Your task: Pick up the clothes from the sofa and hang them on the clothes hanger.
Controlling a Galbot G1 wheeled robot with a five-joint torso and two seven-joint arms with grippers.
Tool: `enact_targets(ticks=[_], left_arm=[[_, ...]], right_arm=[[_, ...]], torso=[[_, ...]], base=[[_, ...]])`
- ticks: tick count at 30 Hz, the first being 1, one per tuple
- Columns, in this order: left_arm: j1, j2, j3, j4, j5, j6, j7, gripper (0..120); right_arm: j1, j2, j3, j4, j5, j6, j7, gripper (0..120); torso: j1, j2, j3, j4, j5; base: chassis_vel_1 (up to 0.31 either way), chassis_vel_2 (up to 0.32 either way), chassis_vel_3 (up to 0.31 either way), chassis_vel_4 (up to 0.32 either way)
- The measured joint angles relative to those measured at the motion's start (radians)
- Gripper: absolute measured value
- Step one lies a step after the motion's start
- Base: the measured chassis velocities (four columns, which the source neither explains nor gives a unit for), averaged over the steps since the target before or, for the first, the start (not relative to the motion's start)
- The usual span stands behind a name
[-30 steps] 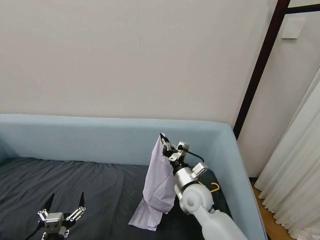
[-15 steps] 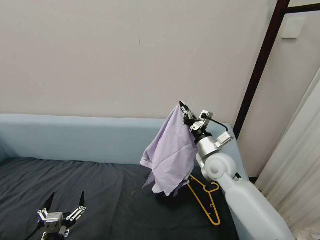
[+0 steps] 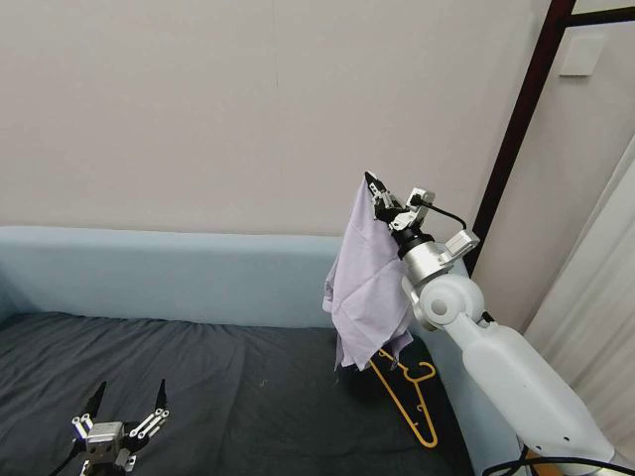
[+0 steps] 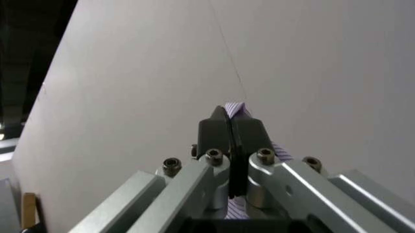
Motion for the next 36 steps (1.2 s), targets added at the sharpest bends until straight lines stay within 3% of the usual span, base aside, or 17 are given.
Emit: enact_targets(ticks=[17, 23, 32, 36], left_arm=[[0.008, 0.001, -0.007, -0.003, 0.002, -0.02, 0.0, 100], [0.003, 0.001, 0.001, 0.003, 0.004, -0.024, 0.0, 100], [-0.004, 0.001, 0.016, 0.015, 0.009, -0.033, -0.001, 100], [-0.005, -0.001, 0.019, 0.021, 0.014, -0.038, -0.002, 100]], right_arm=[[0.027, -0.041, -0.011, 0.008, 0.005, 0.021, -0.048, 0], [0.002, -0.102, 0.009, 0.017, -0.021, -0.005, -0.076, 0], [0.015, -0.221, 0.02, -0.001, 0.0, -0.025, -0.239, 0], [0.009, -0.233, -0.013, -0.009, -0.008, -0.033, -0.305, 0]], torso=[[0.0, 0.0, 0.0, 0.0001, 0.0001], [0.0, 0.0, 0.0, -0.0002, 0.0001], [0.0, 0.0, 0.0, -0.0001, 0.0001], [0.0, 0.0, 0.0, -0.0001, -0.0003]], base=[[0.0, 0.0, 0.0, 0.0], [0.0, 0.0, 0.0, 0.0], [0.0, 0.0, 0.0, 0.0], [0.0, 0.0, 0.0, 0.0]])
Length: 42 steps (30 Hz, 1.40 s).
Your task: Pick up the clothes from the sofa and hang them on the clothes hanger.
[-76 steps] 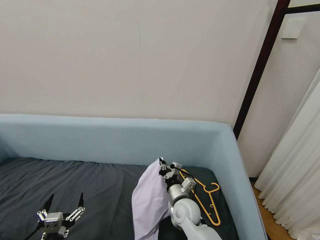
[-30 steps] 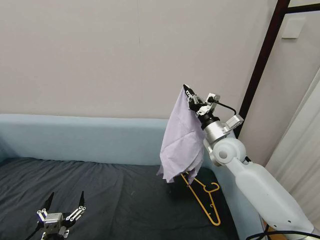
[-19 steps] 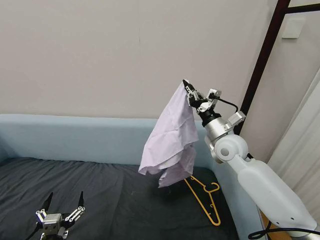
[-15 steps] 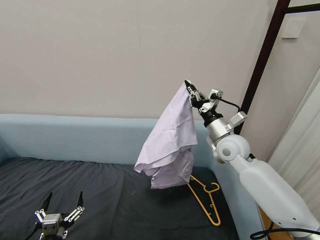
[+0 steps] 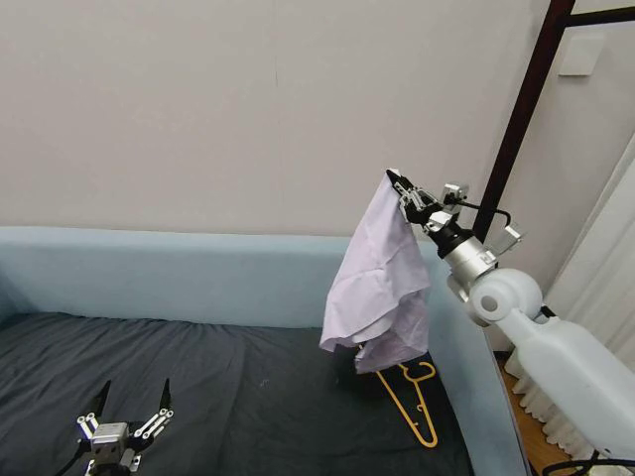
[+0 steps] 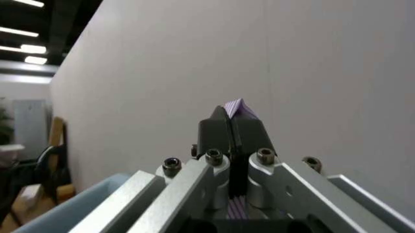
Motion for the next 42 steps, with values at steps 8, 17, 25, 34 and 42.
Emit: enact_targets(ticks=[8, 17, 25, 34, 42], left_arm=[[0.005, 0.011, -0.023, 0.02, 0.002, -0.012, -0.005, 100], [-0.001, 0.011, -0.027, 0.043, 0.003, -0.022, -0.01, 100], [-0.015, 0.013, -0.018, 0.051, 0.005, -0.022, -0.012, 100], [-0.024, 0.015, -0.003, 0.059, 0.012, -0.022, -0.012, 100], [-0.025, 0.026, -0.001, 0.052, 0.019, -0.02, -0.011, 100]], right_arm=[[-0.452, 0.241, -0.24, -0.245, -0.396, 0.139, -0.013, 0], [-0.54, 0.362, -0.278, -0.333, -0.489, 0.088, 0.297, 0], [-0.609, 0.343, -0.278, -0.123, -0.365, -0.086, 0.478, 34], [-0.648, 0.278, -0.152, 0.088, -0.167, -0.152, 0.535, 66], [-0.573, 0.316, 0.015, -0.008, -0.042, -0.311, 0.759, 94]], torso=[[0.0, 0.0, 0.0, -0.0001, 0.0005], [0.0, 0.0, 0.0, 0.0002, -0.0002], [0.0, 0.0, 0.0, 0.0, 0.0002], [0.0, 0.0, 0.0, 0.0, 0.0004], [0.0, 0.0, 0.0, 0.0003, 0.0004]], base=[[0.0, 0.0, 0.0, 0.0], [0.0, 0.0, 0.0, 0.0], [0.0, 0.0, 0.0, 0.0], [0.0, 0.0, 0.0, 0.0], [0.0, 0.0, 0.0, 0.0]])
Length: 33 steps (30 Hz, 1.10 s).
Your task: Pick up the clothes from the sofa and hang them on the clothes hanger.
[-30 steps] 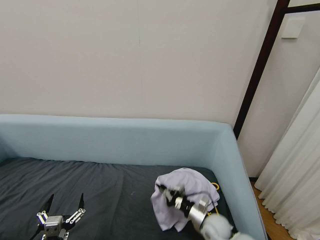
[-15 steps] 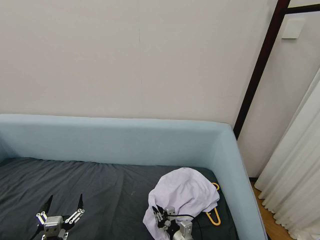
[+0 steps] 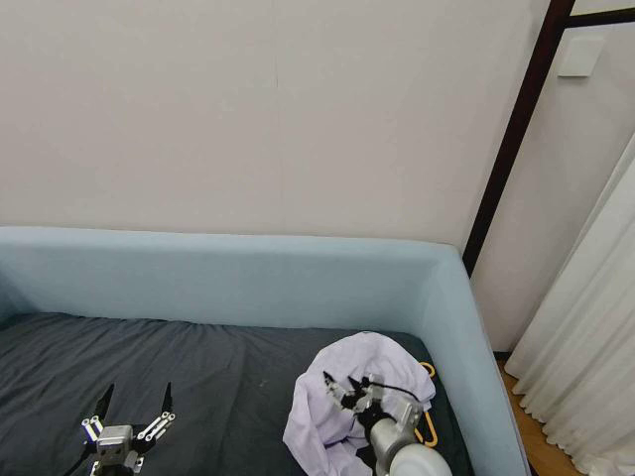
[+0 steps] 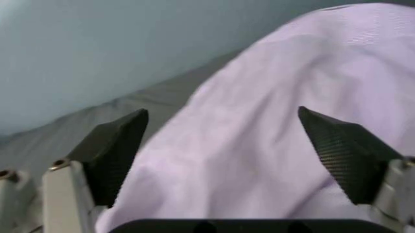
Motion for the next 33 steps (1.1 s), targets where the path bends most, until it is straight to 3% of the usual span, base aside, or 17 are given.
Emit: enact_targets(ticks=[9, 15, 25, 27, 33], left_arm=[[-0.004, 0.001, 0.009, 0.001, 0.01, 0.003, 0.003, 100], [-0.005, 0.006, 0.001, 0.009, 0.009, 0.003, 0.004, 100], [-0.013, 0.004, 0.003, 0.019, 0.002, 0.004, 0.004, 100], [-0.014, 0.004, 0.004, 0.022, 0.002, 0.004, 0.004, 100], [-0.02, 0.004, 0.01, 0.03, 0.002, 0.004, 0.003, 100]], right_arm=[[0.094, 0.062, 0.078, -0.199, -0.068, -0.178, 0.066, 100], [0.172, 0.102, 0.094, -0.341, -0.123, -0.208, 0.058, 100], [0.239, 0.16, 0.131, -0.466, -0.126, -0.284, 0.095, 100], [0.24, 0.164, 0.133, -0.475, -0.129, -0.298, 0.101, 98], [0.239, 0.18, 0.149, -0.514, -0.18, -0.342, 0.099, 76]], torso=[[0.0, 0.0, 0.0, -0.0001, -0.0001], [0.0, 0.0, 0.0, 0.0, -0.0001], [0.0, 0.0, 0.0, 0.0, -0.0001], [0.0, 0.0, 0.0, -0.0001, -0.0002], [0.0, 0.0, 0.0, -0.0002, -0.0001]], base=[[0.0, 0.0, 0.0, 0.0], [0.0, 0.0, 0.0, 0.0], [0.0, 0.0, 0.0, 0.0], [0.0, 0.0, 0.0, 0.0], [0.0, 0.0, 0.0, 0.0]])
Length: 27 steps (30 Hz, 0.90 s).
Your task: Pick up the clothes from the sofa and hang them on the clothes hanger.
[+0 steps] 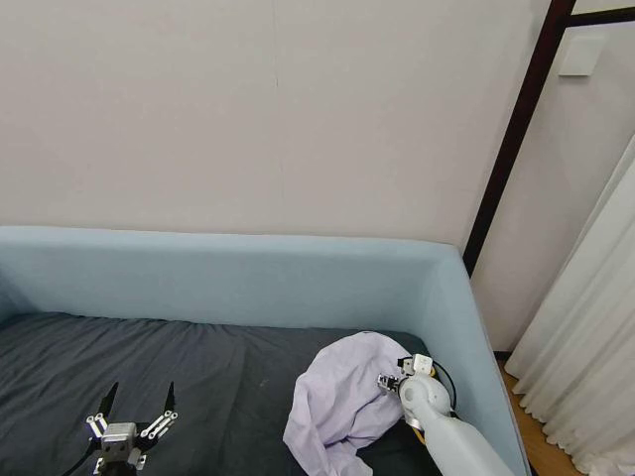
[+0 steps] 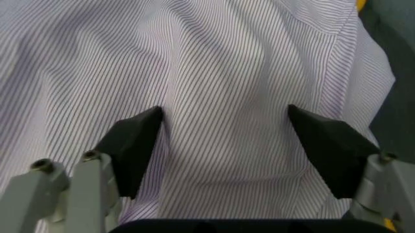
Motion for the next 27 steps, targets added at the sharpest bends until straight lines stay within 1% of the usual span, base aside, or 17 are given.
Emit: enact_targets(ticks=[1, 2, 7, 8, 9, 10, 12, 13, 15, 17, 18, 21, 23, 24, 27], left_arm=[[-0.001, 0.0, 0.001, 0.0, 0.0, 0.0, 0.0, 100], [-0.001, 0.0, 0.001, 0.0, 0.0, 0.0, 0.0, 100], [-0.003, 0.0, 0.003, 0.001, 0.0, 0.0, 0.0, 100], [-0.003, 0.0, 0.003, 0.001, 0.0, 0.0, 0.0, 100], [-0.004, 0.0, 0.003, 0.001, 0.0, 0.0, -0.001, 100], [-0.005, -0.001, 0.003, 0.001, 0.0, 0.0, -0.001, 100], [-0.006, 0.0, 0.001, 0.001, 0.0, 0.001, -0.003, 100], [-0.006, 0.0, 0.001, 0.001, 0.0, 0.001, -0.003, 100], [-0.006, 0.001, -0.001, 0.001, -0.001, 0.001, -0.003, 100], [-0.005, 0.0, -0.001, 0.002, -0.001, 0.001, -0.003, 100], [-0.005, 0.0, -0.001, 0.002, -0.001, 0.001, -0.003, 100], [-0.004, -0.003, 0.001, 0.003, -0.001, 0.0, -0.004, 100], [-0.003, -0.003, 0.001, 0.004, -0.001, -0.001, -0.004, 100], [-0.003, -0.003, 0.001, 0.004, -0.001, -0.001, -0.004, 100], [-0.002, -0.003, 0.001, 0.004, -0.001, -0.003, -0.004, 100]], right_arm=[[-0.001, 0.0, 0.0, -0.004, -0.013, 0.008, -0.006, 70], [-0.001, 0.0, 0.0, -0.004, -0.013, 0.008, -0.006, 70], [-0.012, -0.01, 0.0, -0.004, -0.041, 0.015, -0.022, 48], [-0.012, -0.01, 0.0, -0.004, -0.041, 0.015, -0.022, 48], [-0.015, -0.011, 0.0, -0.003, -0.047, 0.016, -0.026, 44], [-0.017, -0.013, 0.0, -0.002, -0.054, 0.018, -0.031, 38], [-0.022, -0.016, -0.001, 0.003, -0.06, 0.029, -0.038, 29], [-0.022, -0.016, -0.001, 0.003, -0.06, 0.029, -0.038, 29], [-0.028, -0.019, -0.003, 0.015, -0.065, 0.064, -0.054, 21], [-0.036, -0.024, -0.007, 0.037, -0.066, 0.122, -0.079, 11], [-0.036, -0.024, -0.007, 0.037, -0.066, 0.122, -0.079, 11], [-0.049, -0.029, -0.012, 0.077, -0.068, 0.204, -0.109, 0], [-0.063, -0.037, -0.016, 0.115, -0.073, 0.272, -0.127, 0], [-0.063, -0.037, -0.016, 0.115, -0.073, 0.272, -0.127, 0], [-0.073, -0.061, -0.018, 0.196, -0.09, 0.374, -0.174, 0]], torso=[[0.0, 0.0, 0.0, 0.0, 0.0], [0.0, 0.0, 0.0, 0.0, 0.0], [0.0, 0.0, 0.0, 0.0, 0.0], [0.0, 0.0, 0.0, 0.0, 0.0], [0.0, 0.0, 0.0, 0.0, 0.0], [0.0, 0.0, 0.0, 0.0, 0.0], [0.0, 0.0, 0.0, 0.0, 0.0], [0.0, 0.0, 0.0, 0.0, 0.0], [0.0, 0.0, 0.0, 0.0, 0.0], [0.0, 0.0, 0.0, 0.0, 0.0], [0.0, 0.0, 0.0, 0.0, 0.0], [0.0, 0.0, 0.0, 0.0001, 0.0], [0.0, 0.0, 0.0, 0.0001, 0.0001], [0.0, 0.0, 0.0, 0.0001, 0.0001], [0.0, 0.0, 0.0, -0.0001, 0.0002]], base=[[0.0, 0.0, 0.0, 0.0], [0.0, 0.0, 0.0, 0.0], [0.0, 0.0, 0.0, 0.0], [0.0, 0.0, 0.0, 0.0], [0.0, 0.0, 0.0, 0.0], [0.0, 0.0, 0.0, 0.0], [0.0, 0.0, 0.0, 0.0], [0.0, 0.0, 0.0, 0.0], [0.0, 0.0, 0.0, 0.0], [0.0, 0.0, 0.0, 0.0], [0.0, 0.0, 0.0, 0.0], [0.0, 0.0, 0.0, 0.0], [0.0, 0.0, 0.0, 0.0], [0.0, 0.0, 0.0, 0.0], [0.0, 0.0, 0.0, 0.0]])
